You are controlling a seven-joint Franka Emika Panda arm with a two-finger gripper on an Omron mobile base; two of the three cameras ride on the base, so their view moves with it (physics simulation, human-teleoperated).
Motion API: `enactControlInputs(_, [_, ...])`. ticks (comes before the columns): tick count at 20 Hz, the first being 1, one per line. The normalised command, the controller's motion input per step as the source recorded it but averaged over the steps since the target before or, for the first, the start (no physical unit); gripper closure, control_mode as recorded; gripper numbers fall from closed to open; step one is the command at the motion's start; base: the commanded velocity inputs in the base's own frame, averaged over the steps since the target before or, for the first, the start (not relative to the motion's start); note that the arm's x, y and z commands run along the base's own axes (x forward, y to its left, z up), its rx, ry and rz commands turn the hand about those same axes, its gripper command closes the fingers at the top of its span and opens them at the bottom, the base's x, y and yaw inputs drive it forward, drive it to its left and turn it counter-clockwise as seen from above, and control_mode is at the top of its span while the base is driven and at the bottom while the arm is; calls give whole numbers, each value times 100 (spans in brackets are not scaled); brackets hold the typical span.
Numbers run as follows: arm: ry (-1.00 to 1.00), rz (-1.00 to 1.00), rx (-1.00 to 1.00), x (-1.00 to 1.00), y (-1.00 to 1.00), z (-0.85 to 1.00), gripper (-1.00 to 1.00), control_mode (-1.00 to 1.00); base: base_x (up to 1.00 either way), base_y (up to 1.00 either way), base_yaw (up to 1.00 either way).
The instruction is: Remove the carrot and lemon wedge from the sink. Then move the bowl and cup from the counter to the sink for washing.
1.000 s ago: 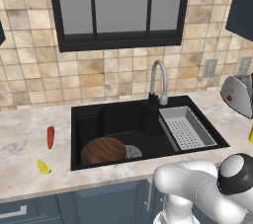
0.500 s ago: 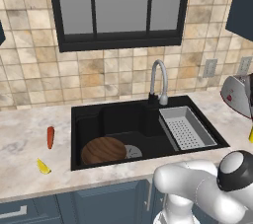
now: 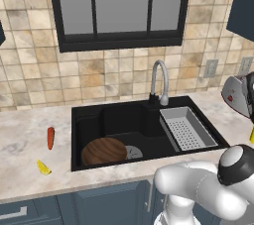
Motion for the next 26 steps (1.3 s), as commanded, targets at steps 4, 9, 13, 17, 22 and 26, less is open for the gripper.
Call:
enactControlInputs(4, [8,-1,0,12,-9,-8,-100,-100,0,0,0])
enactControlInputs(9, [9,0,0,11,-12,-8,-100,-100,0,0,0])
enactControlInputs(13, [5,0,0,7,-15,-4,-100,-100,0,0,0])
enactControlInputs(17, [2,0,0,4,-14,-5,-100,-100,0,0,0])
enactControlInputs(22, [0,0,0,1,-14,-4,-100,-100,0,0,0])
enactControlInputs(26, [0,0,0,1,-3,-8,-100,-100,0,0,0])
